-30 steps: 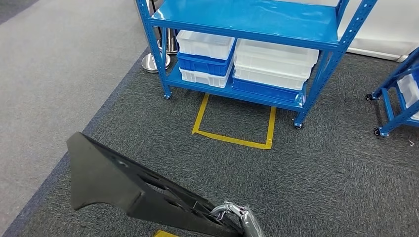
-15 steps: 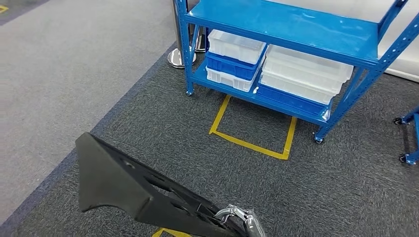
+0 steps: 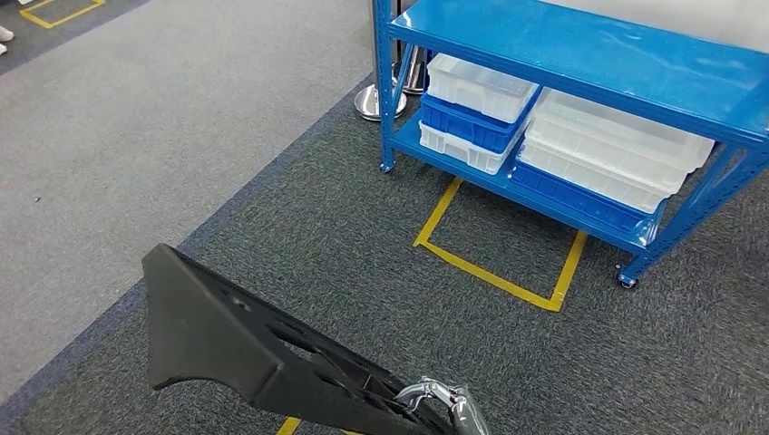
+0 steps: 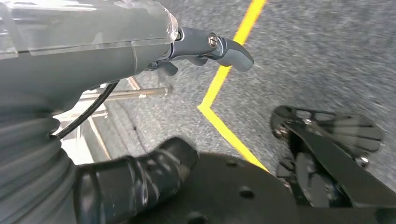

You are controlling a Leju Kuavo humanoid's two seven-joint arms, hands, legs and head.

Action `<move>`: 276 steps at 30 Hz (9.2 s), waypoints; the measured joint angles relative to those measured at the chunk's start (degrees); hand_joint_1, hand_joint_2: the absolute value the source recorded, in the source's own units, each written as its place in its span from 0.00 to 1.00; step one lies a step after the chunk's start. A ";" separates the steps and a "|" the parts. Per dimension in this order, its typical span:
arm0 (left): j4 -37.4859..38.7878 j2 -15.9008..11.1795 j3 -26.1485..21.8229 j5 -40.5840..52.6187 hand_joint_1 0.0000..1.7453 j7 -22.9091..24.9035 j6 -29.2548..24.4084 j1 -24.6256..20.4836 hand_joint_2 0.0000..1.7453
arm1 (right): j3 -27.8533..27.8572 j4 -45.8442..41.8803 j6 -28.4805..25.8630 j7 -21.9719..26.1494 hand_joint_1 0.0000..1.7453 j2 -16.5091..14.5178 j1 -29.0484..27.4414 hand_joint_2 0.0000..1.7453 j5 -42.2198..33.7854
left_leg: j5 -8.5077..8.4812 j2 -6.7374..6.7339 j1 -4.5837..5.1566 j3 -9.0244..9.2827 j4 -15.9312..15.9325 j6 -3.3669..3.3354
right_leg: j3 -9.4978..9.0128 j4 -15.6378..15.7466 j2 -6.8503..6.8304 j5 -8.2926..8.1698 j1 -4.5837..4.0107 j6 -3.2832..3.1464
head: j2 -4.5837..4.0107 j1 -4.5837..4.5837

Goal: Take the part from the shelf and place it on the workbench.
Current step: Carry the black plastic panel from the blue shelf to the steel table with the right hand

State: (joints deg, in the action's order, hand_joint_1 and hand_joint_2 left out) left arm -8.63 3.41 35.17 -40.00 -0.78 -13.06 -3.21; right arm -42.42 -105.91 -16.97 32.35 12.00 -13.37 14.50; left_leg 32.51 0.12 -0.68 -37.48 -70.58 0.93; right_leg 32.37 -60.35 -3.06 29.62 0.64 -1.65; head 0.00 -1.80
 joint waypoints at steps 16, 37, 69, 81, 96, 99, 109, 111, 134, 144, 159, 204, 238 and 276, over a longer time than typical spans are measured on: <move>0.00 0.13 0.66 -0.32 0.00 -0.08 0.02 0.00 1.00 | -0.71 -0.63 -1.54 0.21 1.00 0.97 0.06 1.00 -0.65 | -5.37 2.46 0.38 6.17 12.99 -2.95 | 3.58 -8.13 2.94 2.58 0.63 2.77 | 0.00 -0.11; 0.00 0.09 0.76 -0.55 0.00 0.04 -0.22 -0.14 1.00 | -1.33 -1.69 -3.15 -0.03 1.00 1.84 0.29 1.00 0.90 | -4.83 -2.62 1.21 5.02 11.98 -2.08 | -0.65 0.22 -3.55 0.35 -0.12 1.39 | 0.00 0.05; 0.00 -0.36 2.17 -1.17 0.00 -1.60 1.34 0.03 1.00 | -1.77 -3.94 -0.56 -1.54 1.00 2.95 2.00 1.00 0.84 | -6.16 -2.06 0.88 4.66 12.72 -2.15 | -2.11 0.48 -3.11 1.35 0.17 2.03 | 0.00 0.31; 0.00 -0.28 2.65 -1.09 0.00 -1.34 1.96 0.14 1.00 | -1.79 -4.30 -0.54 -1.52 1.00 3.84 1.42 1.00 0.35 | -5.81 6.27 0.57 4.29 11.50 -1.85 | 0.79 -0.62 6.60 -0.66 0.66 2.03 | 0.00 0.24; 0.00 -0.40 2.68 -2.33 0.00 -1.41 1.59 0.47 1.00 | -1.95 -3.63 3.34 0.07 1.00 3.60 2.72 1.00 -1.27 | -5.71 -4.05 1.15 3.93 11.18 -1.37 | -0.87 0.08 -3.24 0.35 0.19 0.97 | 0.00 0.51; 0.00 -0.39 2.68 -2.38 0.00 -1.41 1.58 0.71 1.00 | -1.95 -3.48 3.71 0.26 1.00 3.49 3.20 1.00 -1.39 | -5.99 -2.20 1.07 4.17 12.16 -2.07 | -1.71 0.51 -3.95 0.67 0.08 1.97 | 0.00 0.47; 0.00 -0.37 2.68 -4.27 0.00 -2.32 1.52 0.80 1.00 | -1.36 -1.47 11.37 2.41 1.00 1.07 4.61 1.00 -2.96 | -6.04 5.05 0.66 5.09 12.22 -2.71 | 2.54 -4.57 5.64 -0.01 0.53 2.12 | 0.00 0.39; 0.00 -0.44 2.68 -4.68 0.00 -2.40 1.67 0.73 1.00 | -1.18 -0.67 13.64 2.86 1.00 -0.23 5.19 1.00 -3.29 | -5.77 6.30 0.64 4.56 11.64 -2.11 | 1.18 -0.62 7.79 -1.50 0.67 1.97 | 0.00 0.40; 0.09 -2.43 2.68 -7.60 0.00 -2.62 2.14 0.64 1.00 | -0.55 7.46 25.69 3.87 1.00 -11.39 11.88 1.00 -4.80 | -7.50 0.72 0.25 3.92 12.98 -2.64 | 3.18 -10.40 2.22 6.53 0.10 2.25 | 0.00 0.64; 0.09 -2.82 2.68 -7.78 0.00 -2.98 2.26 0.59 1.00 | -0.55 9.63 26.18 3.85 1.00 -12.26 13.08 1.00 -5.10 | -6.97 7.35 0.20 3.39 11.90 -1.07 | 0.61 0.36 6.07 -1.81 -0.01 1.06 | 0.00 0.66; 0.09 -3.16 2.71 -7.98 0.00 -2.61 2.03 0.31 1.00 | -0.33 9.68 27.21 4.23 1.00 -12.63 13.52 1.00 -5.74 | -7.31 -2.33 0.25 3.08 11.91 -1.06 | -2.13 1.55 -3.66 -0.28 -0.43 1.77 | 0.00 0.96; 0.08 -2.41 3.60 -8.79 0.00 -1.20 1.30 -0.02 1.00 | 1.27 5.97 29.29 5.19 1.00 -10.17 9.74 1.00 -6.74 | -7.31 6.63 0.04 3.26 11.86 -1.56 | 0.35 0.79 6.71 -1.99 -0.25 1.72 | 0.00 1.08; 0.09 -2.56 4.90 -9.68 0.00 1.01 0.64 -0.26 1.00 | 2.14 5.45 32.18 3.27 1.00 -9.81 10.15 1.00 -8.42 | -5.04 1.04 0.42 4.40 10.85 -1.10 | 0.36 1.91 3.05 -3.04 -0.36 0.69 | 0.00 1.21; 0.09 -2.72 5.51 -10.54 0.00 1.90 0.07 -0.25 1.00 | 2.14 5.01 31.35 3.01 1.00 -9.07 9.69 1.00 -7.65 | -1.89 0.19 -0.47 0.25 1.21 0.50 | 0.11 1.63 2.62 -2.64 -0.27 0.14 | 0.00 1.25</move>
State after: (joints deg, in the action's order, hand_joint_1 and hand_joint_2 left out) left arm -8.55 0.69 40.68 -50.54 1.13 -12.99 -3.47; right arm -40.28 -100.90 14.38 35.35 2.93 -3.68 6.85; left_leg 30.61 0.31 -1.15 -37.23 -69.37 1.43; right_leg 32.49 -58.72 -0.44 26.98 0.37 -1.51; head 0.00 -0.55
